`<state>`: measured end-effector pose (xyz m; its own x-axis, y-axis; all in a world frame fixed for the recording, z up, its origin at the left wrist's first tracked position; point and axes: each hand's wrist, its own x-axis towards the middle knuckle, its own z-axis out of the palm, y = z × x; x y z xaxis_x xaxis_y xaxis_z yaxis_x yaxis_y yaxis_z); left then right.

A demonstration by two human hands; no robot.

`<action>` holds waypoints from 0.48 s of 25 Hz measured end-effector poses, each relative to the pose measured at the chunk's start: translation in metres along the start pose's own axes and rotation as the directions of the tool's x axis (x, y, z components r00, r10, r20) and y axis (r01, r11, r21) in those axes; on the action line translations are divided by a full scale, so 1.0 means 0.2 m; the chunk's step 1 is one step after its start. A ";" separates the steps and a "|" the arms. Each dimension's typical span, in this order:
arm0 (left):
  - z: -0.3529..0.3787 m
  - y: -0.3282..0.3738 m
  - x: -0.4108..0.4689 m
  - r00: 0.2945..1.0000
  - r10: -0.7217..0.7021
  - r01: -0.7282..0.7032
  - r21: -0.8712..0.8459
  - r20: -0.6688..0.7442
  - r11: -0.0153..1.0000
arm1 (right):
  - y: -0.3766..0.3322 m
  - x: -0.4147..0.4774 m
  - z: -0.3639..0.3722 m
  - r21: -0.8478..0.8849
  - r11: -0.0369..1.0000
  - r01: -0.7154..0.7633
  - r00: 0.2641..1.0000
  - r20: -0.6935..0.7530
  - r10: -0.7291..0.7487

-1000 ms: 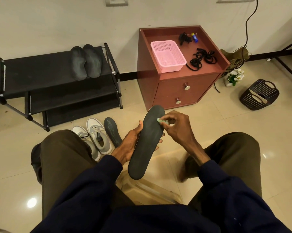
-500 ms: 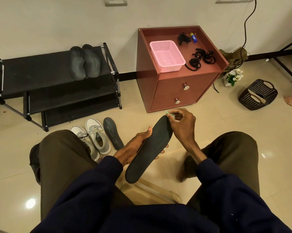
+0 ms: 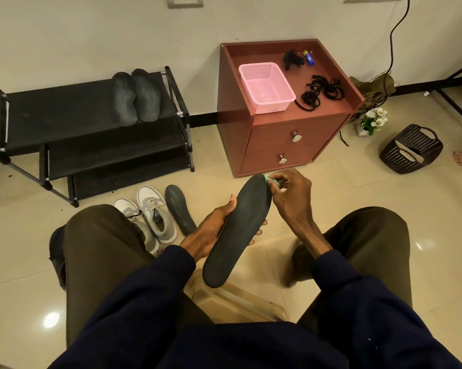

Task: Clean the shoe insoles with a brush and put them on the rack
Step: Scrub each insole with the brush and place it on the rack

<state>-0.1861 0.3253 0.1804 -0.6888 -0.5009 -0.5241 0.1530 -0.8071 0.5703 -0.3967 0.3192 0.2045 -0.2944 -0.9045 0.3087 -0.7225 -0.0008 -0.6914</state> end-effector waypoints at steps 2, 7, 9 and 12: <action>0.01 0.00 0.00 1.000 0.010 -0.010 -0.015 -0.011 1.000 | -0.04 -0.04 0.02 0.057 0.998 -0.003 0.999 0.054 0.000; -0.01 0.01 0.00 0.988 0.043 -0.048 -0.029 -0.151 0.998 | -0.18 -0.10 0.04 0.187 0.978 -0.089 0.801 0.597 -0.041; -0.01 0.01 -0.01 0.992 0.034 -0.039 -0.035 -0.121 0.999 | -0.15 -0.06 0.02 0.104 0.993 -0.049 0.866 0.500 -0.010; -0.04 0.01 -0.01 1.000 -0.005 0.004 -0.036 -0.024 0.999 | -0.05 0.00 0.01 -0.045 0.999 0.008 0.990 0.144 -0.002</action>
<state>-0.1798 0.3228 0.1774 -0.6722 -0.5040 -0.5423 0.1754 -0.8200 0.5448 -0.3878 0.3189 0.2107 -0.2002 -0.9563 0.2130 -0.7525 0.0108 -0.6586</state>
